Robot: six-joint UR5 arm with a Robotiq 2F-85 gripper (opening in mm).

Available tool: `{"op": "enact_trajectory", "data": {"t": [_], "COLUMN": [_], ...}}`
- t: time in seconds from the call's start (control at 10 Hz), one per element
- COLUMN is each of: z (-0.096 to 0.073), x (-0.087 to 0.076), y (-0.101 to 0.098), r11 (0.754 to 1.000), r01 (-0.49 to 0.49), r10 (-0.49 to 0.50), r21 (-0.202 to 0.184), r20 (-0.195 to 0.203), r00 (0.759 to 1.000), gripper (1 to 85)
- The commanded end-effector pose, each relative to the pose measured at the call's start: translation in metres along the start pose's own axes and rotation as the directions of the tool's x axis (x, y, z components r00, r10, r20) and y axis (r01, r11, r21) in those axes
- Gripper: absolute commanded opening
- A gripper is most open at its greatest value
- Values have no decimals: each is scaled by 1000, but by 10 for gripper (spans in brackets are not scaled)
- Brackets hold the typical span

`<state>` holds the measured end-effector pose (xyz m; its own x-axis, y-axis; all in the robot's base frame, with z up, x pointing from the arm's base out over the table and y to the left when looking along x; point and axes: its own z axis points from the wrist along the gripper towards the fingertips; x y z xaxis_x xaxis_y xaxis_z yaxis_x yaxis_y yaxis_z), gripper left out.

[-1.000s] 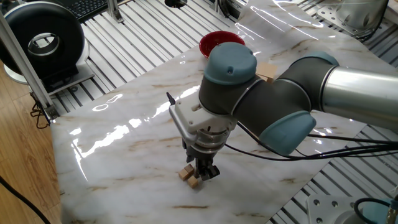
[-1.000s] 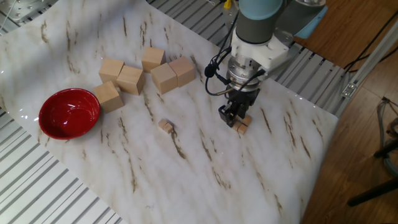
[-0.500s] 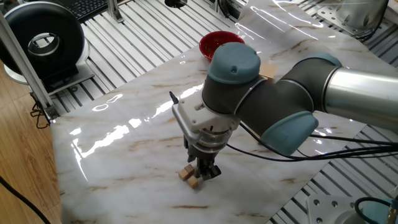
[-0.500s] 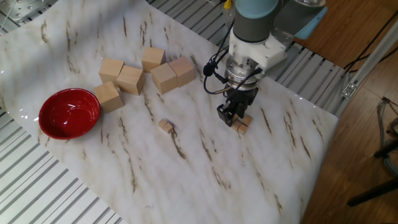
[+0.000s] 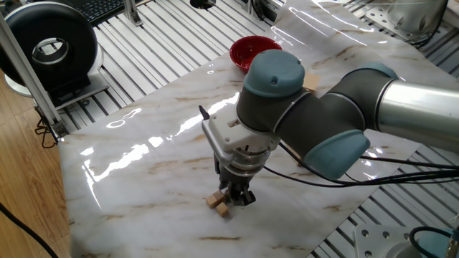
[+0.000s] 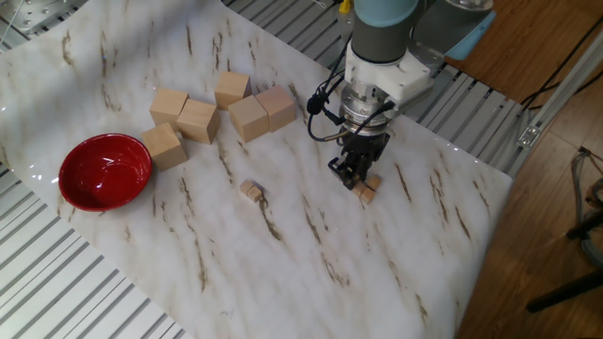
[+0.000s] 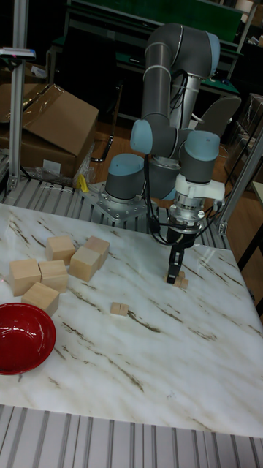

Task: Stack the blocks into a pyramid shape

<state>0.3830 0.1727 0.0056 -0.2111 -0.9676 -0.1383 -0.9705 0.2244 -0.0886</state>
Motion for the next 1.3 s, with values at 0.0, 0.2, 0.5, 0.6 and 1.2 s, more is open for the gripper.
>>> {"op": "enact_trajectory", "data": {"t": [0.0, 0.2, 0.5, 0.6, 1.2], "z": [0, -7, -14, -14, -2], "x": [-2, 5, 8, 7, 5], "y": [0, -1, -3, -3, -10], "r11": [999, 999, 999, 998, 998], "r01": [-40, -49, -53, -57, -59], "r10": [40, 49, 53, 57, 59], "r21": [3, 14, 5, 5, 18], "r20": [6, -5, 0, 7, 17], "r00": [999, 999, 999, 998, 998], "gripper": [240, 177, 173, 173, 170]}}
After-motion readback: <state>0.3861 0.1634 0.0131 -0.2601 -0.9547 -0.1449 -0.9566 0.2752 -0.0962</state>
